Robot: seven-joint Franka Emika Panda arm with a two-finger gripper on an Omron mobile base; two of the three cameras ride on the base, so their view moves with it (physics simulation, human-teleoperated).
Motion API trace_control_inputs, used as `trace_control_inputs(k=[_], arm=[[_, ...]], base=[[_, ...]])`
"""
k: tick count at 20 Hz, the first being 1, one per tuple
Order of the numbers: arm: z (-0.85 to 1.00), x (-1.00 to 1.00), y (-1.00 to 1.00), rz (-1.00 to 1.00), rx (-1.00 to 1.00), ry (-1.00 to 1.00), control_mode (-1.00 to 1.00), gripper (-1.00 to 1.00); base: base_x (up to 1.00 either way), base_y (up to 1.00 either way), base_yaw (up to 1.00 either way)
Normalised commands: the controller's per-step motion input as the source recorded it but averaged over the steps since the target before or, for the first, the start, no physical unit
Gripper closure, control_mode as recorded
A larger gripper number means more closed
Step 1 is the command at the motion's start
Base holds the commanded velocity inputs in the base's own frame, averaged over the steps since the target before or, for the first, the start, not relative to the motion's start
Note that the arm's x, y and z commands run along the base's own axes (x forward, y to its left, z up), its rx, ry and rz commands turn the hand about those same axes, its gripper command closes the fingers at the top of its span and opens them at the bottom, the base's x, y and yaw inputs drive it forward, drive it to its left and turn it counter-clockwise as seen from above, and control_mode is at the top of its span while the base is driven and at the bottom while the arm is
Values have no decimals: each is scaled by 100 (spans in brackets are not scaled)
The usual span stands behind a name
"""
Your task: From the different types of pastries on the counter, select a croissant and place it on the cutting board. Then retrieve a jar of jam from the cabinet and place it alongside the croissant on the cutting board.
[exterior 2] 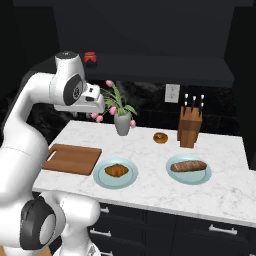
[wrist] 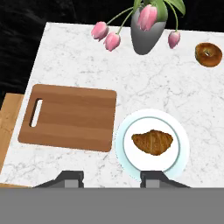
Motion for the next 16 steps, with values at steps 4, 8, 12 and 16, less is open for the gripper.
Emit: trace_control_inputs(k=[4, 8, 12, 16], arm=[[-4, -8, 0, -3, 0, -3, -100, -100], [-5, -19, 0, -2, 0, -11, -100, -100], [-15, -12, -1, -1, 0, -7, -100, -100], [-18, -4, -8, -10, 0, -2, -100, -100]], base=[[0, 0, 0], [0, 0, 0], [0, 0, 0], [0, 0, 0]])
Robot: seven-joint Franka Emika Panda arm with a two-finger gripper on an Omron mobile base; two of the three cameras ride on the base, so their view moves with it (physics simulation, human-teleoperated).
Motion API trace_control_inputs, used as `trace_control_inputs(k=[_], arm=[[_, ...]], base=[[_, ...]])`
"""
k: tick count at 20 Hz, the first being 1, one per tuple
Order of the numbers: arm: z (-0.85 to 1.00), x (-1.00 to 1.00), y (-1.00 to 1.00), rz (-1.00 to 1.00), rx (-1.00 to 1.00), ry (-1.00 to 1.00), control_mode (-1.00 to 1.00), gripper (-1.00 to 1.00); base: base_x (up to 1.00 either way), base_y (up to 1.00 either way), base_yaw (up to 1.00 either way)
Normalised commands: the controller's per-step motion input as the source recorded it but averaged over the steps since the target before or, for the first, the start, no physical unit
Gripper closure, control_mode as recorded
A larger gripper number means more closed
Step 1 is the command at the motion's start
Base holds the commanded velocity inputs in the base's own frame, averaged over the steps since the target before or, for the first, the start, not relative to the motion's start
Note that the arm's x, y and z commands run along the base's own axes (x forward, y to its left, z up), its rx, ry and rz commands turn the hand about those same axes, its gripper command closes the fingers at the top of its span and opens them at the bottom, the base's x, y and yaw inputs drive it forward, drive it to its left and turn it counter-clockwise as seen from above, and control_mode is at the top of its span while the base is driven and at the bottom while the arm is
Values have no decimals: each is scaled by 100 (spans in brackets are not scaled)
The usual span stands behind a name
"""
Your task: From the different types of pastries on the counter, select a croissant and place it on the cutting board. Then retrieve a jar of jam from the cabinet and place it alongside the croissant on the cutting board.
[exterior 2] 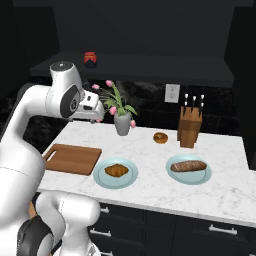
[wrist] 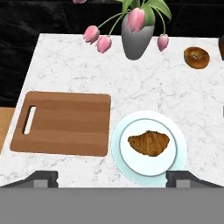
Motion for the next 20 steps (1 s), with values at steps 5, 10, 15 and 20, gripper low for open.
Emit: trace_control_inputs(k=[5, 10, 15, 20], arm=[[0, -17, -15, -28, 4, 0, -100, -100], [-6, -11, -22, -14, 5, -2, -100, -100], [-9, -29, -39, -7, 10, 0, -100, -100], [-28, -45, -11, -12, 3, -5, -100, -100]], base=[[0, 0, 0], [0, 0, 0], [0, 0, 0], [0, 0, 0]])
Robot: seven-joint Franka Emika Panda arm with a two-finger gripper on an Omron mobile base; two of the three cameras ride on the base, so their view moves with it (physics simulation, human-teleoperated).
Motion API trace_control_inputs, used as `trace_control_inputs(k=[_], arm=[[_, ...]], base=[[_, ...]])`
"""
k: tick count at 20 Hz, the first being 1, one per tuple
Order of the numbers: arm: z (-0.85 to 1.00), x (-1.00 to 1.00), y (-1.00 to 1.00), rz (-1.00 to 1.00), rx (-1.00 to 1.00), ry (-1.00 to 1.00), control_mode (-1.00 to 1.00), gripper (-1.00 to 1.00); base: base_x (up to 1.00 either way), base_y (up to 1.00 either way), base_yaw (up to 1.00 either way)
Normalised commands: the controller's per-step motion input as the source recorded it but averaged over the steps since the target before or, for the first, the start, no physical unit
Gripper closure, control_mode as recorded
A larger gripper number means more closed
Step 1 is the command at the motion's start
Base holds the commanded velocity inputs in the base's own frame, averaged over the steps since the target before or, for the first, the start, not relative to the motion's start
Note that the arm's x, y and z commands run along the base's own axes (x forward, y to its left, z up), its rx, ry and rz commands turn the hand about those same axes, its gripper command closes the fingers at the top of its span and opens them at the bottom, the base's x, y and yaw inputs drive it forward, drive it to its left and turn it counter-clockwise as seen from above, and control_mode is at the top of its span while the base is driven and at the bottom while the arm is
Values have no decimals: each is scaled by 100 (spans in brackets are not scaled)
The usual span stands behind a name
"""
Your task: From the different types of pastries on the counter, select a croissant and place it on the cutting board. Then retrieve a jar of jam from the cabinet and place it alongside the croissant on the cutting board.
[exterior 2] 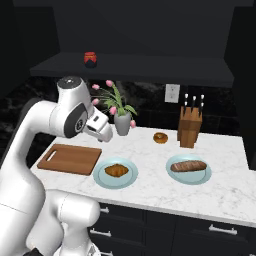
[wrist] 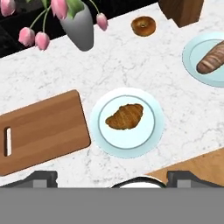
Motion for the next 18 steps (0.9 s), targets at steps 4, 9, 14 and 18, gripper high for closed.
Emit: trace_control_inputs(k=[4, 9, 14, 18], arm=[[-25, -50, -1, -15, 1, -9, -100, -100], [-6, -22, -16, -22, 6, -1, -100, -100], [-20, -4, -3, -25, 2, 0, -100, -100], [-14, 23, -10, -19, 3, 1, -100, -100]], base=[[0, 0, 0], [0, 0, 0], [0, 0, 0], [0, 0, 0]])
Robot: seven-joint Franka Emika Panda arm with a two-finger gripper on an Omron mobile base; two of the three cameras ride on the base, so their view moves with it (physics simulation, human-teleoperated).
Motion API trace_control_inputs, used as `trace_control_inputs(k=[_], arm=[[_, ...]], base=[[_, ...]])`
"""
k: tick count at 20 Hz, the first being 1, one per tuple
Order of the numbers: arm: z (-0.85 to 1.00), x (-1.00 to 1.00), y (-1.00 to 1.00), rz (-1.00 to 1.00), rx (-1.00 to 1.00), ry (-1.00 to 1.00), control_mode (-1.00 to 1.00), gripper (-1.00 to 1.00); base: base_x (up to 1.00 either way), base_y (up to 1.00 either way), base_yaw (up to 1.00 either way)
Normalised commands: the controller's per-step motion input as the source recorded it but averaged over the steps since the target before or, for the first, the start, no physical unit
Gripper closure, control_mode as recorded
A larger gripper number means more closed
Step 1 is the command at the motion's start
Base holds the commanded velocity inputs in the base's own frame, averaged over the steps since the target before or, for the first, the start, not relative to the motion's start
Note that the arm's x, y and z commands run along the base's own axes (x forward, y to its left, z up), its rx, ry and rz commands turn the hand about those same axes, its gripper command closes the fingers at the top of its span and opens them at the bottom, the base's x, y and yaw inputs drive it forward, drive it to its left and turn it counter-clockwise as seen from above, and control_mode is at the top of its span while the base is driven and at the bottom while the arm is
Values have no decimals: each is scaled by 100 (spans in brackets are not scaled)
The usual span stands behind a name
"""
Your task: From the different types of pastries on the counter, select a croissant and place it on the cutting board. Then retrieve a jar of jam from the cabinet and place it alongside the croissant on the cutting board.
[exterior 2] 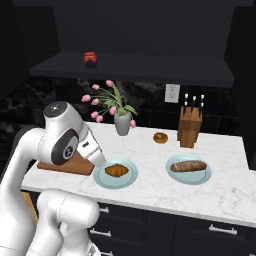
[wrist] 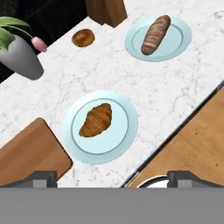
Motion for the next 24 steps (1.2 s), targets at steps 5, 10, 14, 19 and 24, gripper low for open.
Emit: trace_control_inputs(k=[5, 10, 14, 19, 24], arm=[[-29, 39, -23, -5, 15, 4, -100, -100], [-42, 8, -7, -3, 13, -1, -100, -100], [-39, 14, 0, -4, 0, -3, -100, -100], [-39, 17, 0, -5, 0, -1, -100, -100], [-14, 40, 0, -2, 1, 0, -100, -100]], base=[[0, 0, 0], [0, 0, 0], [0, 0, 0], [0, 0, 0], [0, 0, 0]])
